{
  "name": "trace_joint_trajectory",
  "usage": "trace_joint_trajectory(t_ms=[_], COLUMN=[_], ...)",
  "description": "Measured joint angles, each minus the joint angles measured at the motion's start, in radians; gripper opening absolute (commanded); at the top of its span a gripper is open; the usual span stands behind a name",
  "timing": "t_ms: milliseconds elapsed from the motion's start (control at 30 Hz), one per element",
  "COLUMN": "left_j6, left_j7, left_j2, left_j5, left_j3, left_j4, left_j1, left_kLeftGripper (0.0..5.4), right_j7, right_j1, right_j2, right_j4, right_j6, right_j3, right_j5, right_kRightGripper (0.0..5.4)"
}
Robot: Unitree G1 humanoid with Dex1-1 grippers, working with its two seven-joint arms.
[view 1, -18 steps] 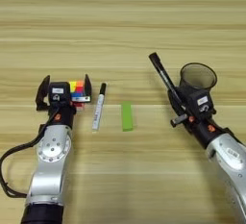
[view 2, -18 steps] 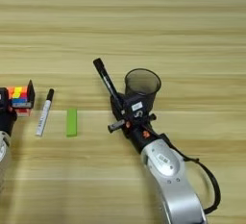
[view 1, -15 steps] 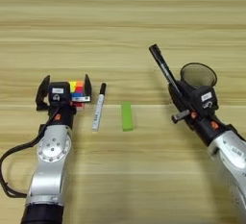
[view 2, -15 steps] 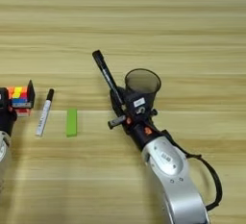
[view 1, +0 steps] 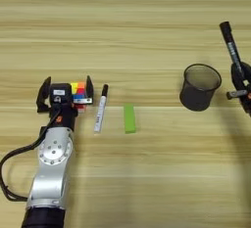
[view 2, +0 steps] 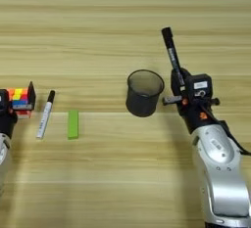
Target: Move the objects on the table
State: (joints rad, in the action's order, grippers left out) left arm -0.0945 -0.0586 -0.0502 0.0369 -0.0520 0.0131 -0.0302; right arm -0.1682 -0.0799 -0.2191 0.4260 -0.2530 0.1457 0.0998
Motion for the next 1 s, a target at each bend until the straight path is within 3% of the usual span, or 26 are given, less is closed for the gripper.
trace_joint_trajectory(t_ms=[233, 400, 600, 867, 1000], left_j6=[0.000, 0.000, 0.000, 0.000, 0.000], left_j7=[0.000, 0.000, -0.002, -0.002, -0.002], left_j2=[0.000, 0.000, 0.000, 0.000, 0.000], left_j5=[0.000, 0.001, 0.003, 0.003, 0.003], left_j3=[0.000, 0.001, 0.002, 0.002, 0.000], left_j4=[0.000, 0.001, 0.001, 0.001, 0.001], left_j1=[0.000, 0.001, 0.001, 0.001, 0.001], left_kLeftGripper=[5.40, 5.40, 5.40, 5.40, 5.40], right_j7=[0.004, -0.001, 0.001, -0.011, -0.015], right_j1=[-0.030, -0.064, -0.065, -0.062, -0.061], right_j2=[-0.020, -0.019, -0.020, -0.020, -0.020], right_j4=[-0.034, -0.130, -0.229, -0.255, -0.254], right_j6=[-0.004, -0.073, -0.122, -0.149, -0.150], right_j3=[0.020, -0.001, -0.021, -0.025, -0.029], right_j5=[-0.018, -0.022, -0.041, -0.038, -0.037], right_kRightGripper=[0.85, 0.85, 0.85, 0.85, 1.42])
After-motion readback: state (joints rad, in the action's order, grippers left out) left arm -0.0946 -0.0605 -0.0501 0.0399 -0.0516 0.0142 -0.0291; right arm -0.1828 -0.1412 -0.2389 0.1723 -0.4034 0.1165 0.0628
